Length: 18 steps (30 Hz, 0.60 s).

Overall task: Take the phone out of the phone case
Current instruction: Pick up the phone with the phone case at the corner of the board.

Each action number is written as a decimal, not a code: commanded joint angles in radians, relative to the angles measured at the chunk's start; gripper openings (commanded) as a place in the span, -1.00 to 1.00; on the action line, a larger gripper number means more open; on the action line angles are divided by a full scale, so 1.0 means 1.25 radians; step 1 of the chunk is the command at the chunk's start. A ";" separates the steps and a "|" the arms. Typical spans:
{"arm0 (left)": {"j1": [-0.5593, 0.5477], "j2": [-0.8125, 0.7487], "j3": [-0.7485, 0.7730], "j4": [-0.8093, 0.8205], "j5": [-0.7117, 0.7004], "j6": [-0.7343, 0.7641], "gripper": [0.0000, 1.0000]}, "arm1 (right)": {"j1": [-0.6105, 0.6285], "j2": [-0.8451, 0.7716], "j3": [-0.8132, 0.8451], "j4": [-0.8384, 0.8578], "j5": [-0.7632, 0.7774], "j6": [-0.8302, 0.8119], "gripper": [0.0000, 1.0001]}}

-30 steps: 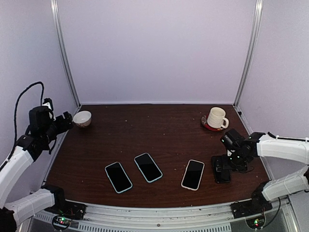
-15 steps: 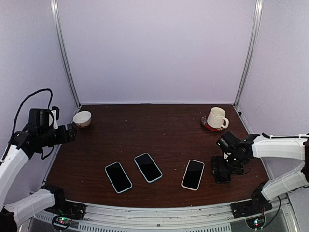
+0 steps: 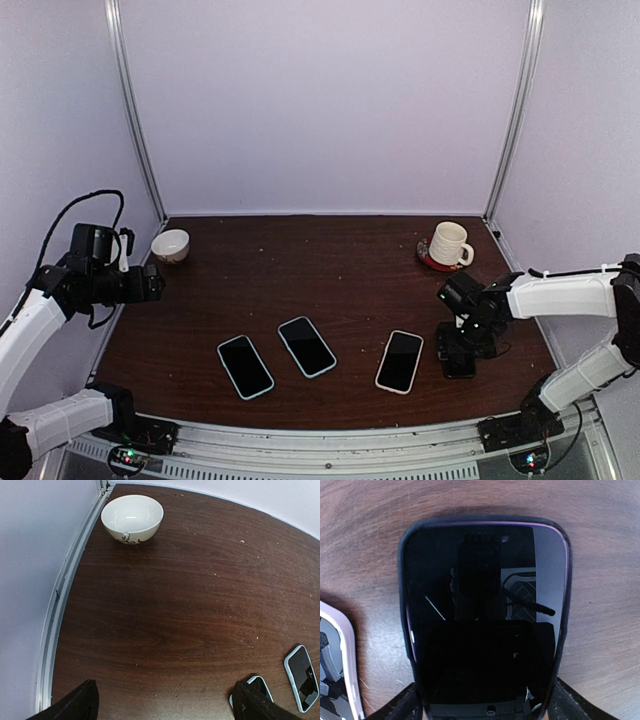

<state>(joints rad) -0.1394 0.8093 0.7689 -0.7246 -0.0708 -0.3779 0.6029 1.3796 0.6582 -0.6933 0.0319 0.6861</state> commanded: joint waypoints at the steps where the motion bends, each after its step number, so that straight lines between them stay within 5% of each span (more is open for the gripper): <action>1: -0.001 -0.008 0.018 0.012 0.006 0.011 0.93 | 0.005 0.059 0.019 -0.013 0.037 0.000 0.65; 10: -0.001 0.000 0.019 0.014 0.046 0.023 0.92 | 0.018 0.033 0.046 -0.010 0.054 -0.037 0.23; 18: -0.004 -0.001 0.024 0.032 0.307 0.055 0.77 | 0.065 -0.139 0.098 0.053 0.054 -0.171 0.23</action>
<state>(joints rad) -0.1394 0.8154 0.7689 -0.7258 0.1150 -0.3458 0.6582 1.3094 0.7197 -0.7136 0.0551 0.5755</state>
